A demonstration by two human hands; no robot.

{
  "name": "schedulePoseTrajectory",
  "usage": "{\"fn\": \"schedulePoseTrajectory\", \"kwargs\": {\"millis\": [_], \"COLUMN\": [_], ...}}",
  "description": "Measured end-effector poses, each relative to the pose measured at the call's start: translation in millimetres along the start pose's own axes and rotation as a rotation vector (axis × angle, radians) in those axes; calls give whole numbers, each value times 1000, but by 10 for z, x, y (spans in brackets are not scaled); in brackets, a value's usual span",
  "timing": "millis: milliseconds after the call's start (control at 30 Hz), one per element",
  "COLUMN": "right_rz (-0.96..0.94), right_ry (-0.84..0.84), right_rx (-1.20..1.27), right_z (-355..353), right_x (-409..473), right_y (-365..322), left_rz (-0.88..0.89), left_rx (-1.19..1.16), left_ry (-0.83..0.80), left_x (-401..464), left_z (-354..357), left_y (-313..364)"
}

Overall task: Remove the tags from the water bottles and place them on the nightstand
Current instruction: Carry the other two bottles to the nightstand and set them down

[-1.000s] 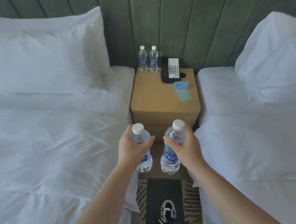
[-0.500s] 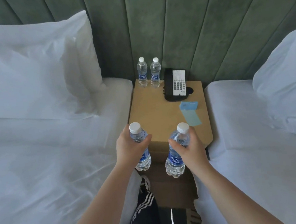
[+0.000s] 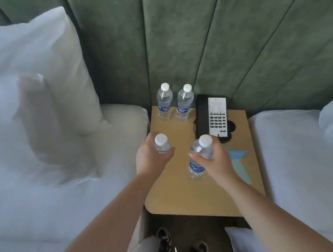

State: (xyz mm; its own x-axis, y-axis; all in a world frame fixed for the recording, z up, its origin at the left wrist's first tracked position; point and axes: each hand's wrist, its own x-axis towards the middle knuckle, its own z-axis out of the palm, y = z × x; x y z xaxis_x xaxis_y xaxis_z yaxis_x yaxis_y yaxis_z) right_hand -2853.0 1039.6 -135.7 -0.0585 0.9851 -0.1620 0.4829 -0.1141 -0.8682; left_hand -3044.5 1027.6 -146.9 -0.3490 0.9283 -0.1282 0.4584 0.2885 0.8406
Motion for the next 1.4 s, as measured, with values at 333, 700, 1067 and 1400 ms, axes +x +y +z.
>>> {"fn": "schedulePoseTrajectory", "kwargs": {"millis": [333,700,1067,1400], "right_rz": [0,-107,-100,-30], "right_ry": [-61,-143,-199,-9], "right_rx": [16,-55,3,223], "right_z": [386,377,374,-179], "right_x": [1529,1819,1758,2103], "right_y": [498,754,742,405], "left_rz": [38,14,61,98], "left_rx": [41,13,-32,-177], "left_ry": [-4,97,140,205], "left_x": [1330,1452,1383,1724], "left_z": [824,1104,1134,406], "left_y": [-274,-421,-458,-349]}}
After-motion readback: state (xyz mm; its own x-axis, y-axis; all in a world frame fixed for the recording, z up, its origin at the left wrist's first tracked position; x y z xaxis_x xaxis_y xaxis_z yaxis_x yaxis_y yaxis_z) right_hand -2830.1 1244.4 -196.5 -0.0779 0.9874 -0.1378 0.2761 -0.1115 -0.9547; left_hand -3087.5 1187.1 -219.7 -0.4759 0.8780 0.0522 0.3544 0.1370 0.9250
